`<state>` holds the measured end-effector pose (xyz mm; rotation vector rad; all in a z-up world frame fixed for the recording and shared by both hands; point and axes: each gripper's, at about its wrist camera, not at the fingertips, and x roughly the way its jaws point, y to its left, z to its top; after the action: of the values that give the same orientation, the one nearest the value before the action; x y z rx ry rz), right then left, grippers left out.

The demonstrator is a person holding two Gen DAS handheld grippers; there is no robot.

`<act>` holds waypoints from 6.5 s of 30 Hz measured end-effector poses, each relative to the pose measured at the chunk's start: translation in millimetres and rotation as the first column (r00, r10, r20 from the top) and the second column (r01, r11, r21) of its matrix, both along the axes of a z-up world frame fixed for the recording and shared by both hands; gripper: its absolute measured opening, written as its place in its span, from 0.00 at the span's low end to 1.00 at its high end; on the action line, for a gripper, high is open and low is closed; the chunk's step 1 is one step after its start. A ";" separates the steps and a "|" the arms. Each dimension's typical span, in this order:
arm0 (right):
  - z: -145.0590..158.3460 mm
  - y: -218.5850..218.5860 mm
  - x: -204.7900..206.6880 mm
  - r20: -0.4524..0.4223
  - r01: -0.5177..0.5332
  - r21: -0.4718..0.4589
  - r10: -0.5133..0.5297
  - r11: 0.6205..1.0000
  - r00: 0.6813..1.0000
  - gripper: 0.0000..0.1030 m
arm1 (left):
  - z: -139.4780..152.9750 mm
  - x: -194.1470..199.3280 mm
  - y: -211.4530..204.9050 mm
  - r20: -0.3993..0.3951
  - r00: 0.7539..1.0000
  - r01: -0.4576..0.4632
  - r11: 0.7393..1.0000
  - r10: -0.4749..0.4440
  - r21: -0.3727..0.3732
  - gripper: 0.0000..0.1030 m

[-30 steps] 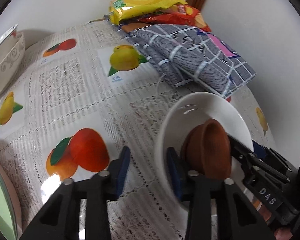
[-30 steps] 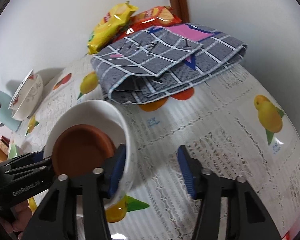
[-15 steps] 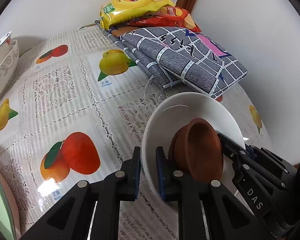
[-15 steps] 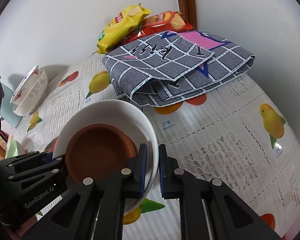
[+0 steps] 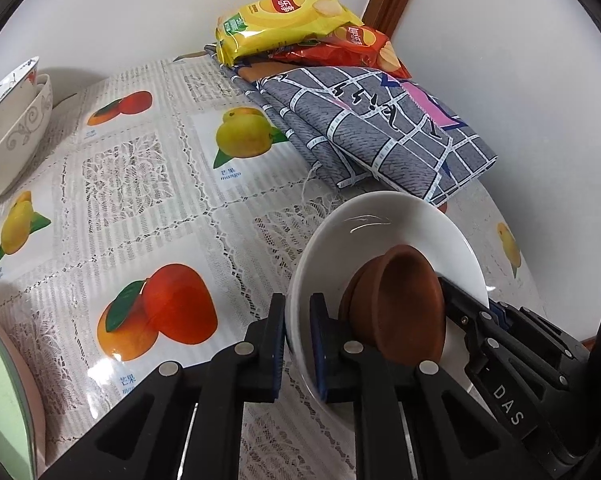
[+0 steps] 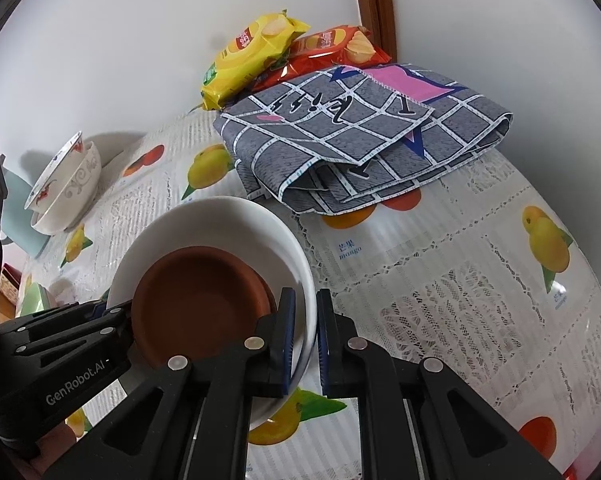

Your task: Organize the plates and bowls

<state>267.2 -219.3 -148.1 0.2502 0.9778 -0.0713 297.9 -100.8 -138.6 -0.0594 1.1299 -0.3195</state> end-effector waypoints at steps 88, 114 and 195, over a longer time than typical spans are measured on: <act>60.1 125.6 -14.6 0.088 -0.149 0.070 0.142 0.986 0.986 0.09 | 66.2 -60.9 133.9 0.105 0.971 -0.218 0.976 0.215 0.017 0.09; 52.5 226.4 5.2 0.083 -0.312 0.096 0.305 0.945 0.949 0.09 | 63.4 -74.2 231.5 0.099 0.922 -0.380 0.924 0.375 0.036 0.09; 18.2 289.8 22.6 0.012 -0.407 0.082 0.407 0.910 0.913 0.09 | 25.8 -76.1 291.7 0.028 0.887 -0.462 0.887 0.461 0.029 0.09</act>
<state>289.8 70.5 -129.9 0.1175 1.0220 0.3531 221.8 190.9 -112.8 -0.2899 1.0639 0.1272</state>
